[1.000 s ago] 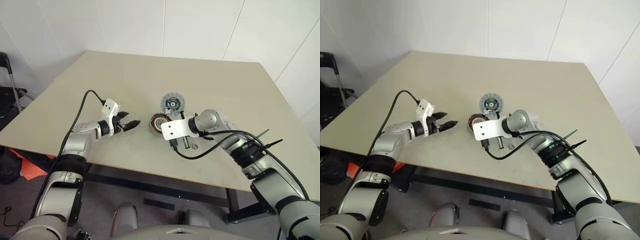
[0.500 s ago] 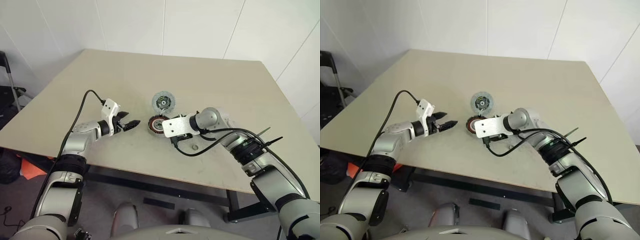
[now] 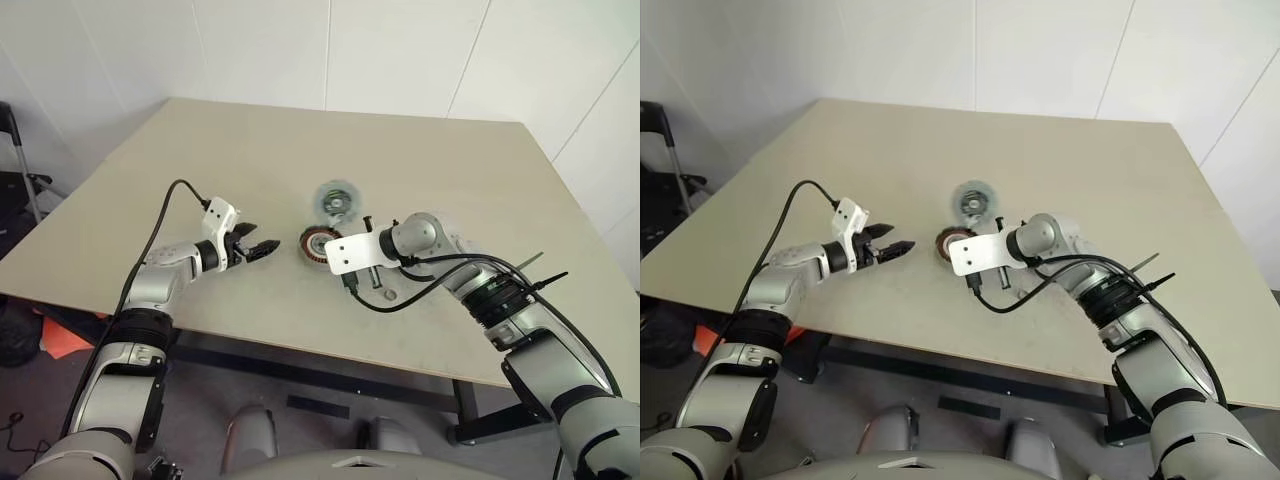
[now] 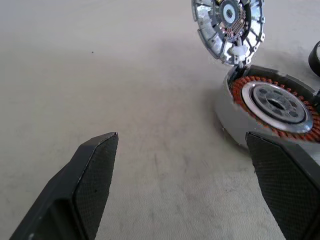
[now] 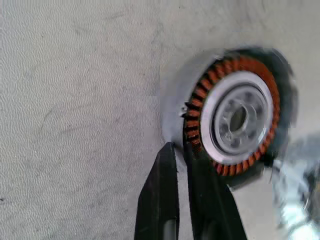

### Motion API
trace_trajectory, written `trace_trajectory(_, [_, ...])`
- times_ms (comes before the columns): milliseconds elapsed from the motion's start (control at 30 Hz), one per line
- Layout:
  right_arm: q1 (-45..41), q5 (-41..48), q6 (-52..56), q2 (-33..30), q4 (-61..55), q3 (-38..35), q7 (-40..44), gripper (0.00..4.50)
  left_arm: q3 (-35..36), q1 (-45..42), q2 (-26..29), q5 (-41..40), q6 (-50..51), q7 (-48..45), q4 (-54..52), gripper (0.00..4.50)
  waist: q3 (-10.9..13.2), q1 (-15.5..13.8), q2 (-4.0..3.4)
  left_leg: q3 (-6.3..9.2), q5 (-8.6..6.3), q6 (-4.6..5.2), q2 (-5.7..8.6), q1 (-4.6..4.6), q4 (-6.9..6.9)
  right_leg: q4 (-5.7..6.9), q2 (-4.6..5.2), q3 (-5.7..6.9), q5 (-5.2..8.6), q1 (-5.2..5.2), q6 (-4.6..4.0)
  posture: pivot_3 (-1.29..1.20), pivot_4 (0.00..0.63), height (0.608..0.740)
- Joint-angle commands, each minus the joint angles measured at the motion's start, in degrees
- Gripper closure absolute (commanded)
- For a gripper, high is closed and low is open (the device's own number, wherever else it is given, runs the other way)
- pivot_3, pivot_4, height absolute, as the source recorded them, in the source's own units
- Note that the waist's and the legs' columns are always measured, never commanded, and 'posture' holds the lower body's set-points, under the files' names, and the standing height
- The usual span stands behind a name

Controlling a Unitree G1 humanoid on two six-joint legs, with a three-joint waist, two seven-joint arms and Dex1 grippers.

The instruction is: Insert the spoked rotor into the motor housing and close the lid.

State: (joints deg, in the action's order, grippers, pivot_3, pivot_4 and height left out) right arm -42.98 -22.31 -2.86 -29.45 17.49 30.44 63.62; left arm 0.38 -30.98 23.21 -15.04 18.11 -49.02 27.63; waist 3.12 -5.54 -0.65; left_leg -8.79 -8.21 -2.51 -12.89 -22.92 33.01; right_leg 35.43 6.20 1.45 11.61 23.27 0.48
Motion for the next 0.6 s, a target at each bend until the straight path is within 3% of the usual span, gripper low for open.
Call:
trace_trajectory(33, [-1.5,0.3,-0.2,-0.2,-1.2,-1.3,-0.3,4.32,1.1,-1.2,0.6,-0.1,-1.2,0.0,-0.9,0.17,0.0,0.0,0.0,0.0,0.0,0.0,0.02,0.0,0.0,0.0,0.01,0.0,0.0,0.0,0.0,0.0,0.0,0.74])
trace_trajectory(100, [-1.5,0.6,-0.3,-0.3,-1.1,-1.4,0.0,4.49,1.1,-1.2,0.6,-0.1,-1.3,0.0,-0.8,0.17,0.0,0.0,0.01,0.0,0.0,0.0,0.03,0.0,0.0,-0.01,0.01,-0.01,0.0,-0.01,0.0,0.0,0.0,0.74])
trace_trajectory(600, [-3.3,-1.0,0.7,-1.3,-2.0,-2.3,-1.8,4.49,1.0,-1.2,0.3,0.1,-1.6,0.3,-0.4,0.17,0.0,0.0,0.01,0.0,0.0,0.0,0.01,-0.02,0.01,0.0,0.0,0.0,0.0,0.02,0.0,0.0,0.0,0.74])
